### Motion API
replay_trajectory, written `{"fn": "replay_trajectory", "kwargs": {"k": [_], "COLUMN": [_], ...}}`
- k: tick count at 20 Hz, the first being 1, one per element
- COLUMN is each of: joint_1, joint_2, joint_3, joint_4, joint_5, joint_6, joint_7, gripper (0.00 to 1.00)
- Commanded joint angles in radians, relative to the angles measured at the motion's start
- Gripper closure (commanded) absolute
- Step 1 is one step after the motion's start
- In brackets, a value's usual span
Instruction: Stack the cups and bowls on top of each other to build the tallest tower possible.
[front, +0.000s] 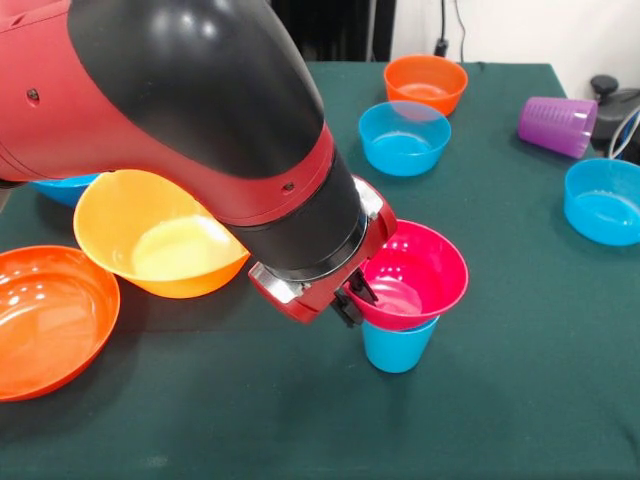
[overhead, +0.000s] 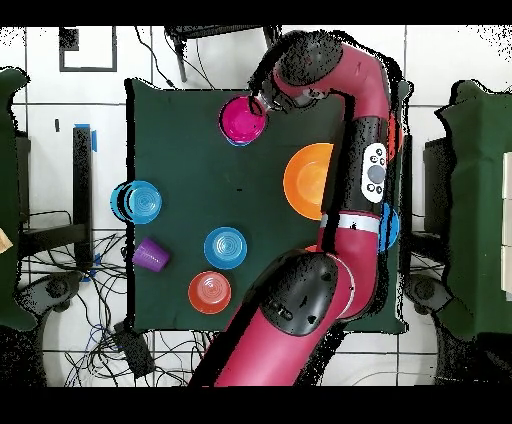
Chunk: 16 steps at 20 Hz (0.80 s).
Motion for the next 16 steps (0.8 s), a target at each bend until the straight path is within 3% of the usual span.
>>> {"fn": "replay_trajectory", "kwargs": {"k": [1,16], "joint_1": [-0.002,-0.01], "joint_2": [-0.007,-0.04], "joint_3": [-0.088,-0.172], "joint_4": [0.124,0.23], "joint_5": [0.023,0.108], "joint_6": [-0.047,-0.128], "joint_7": [0.15,0.164], "gripper": [1.0,1.0]}}
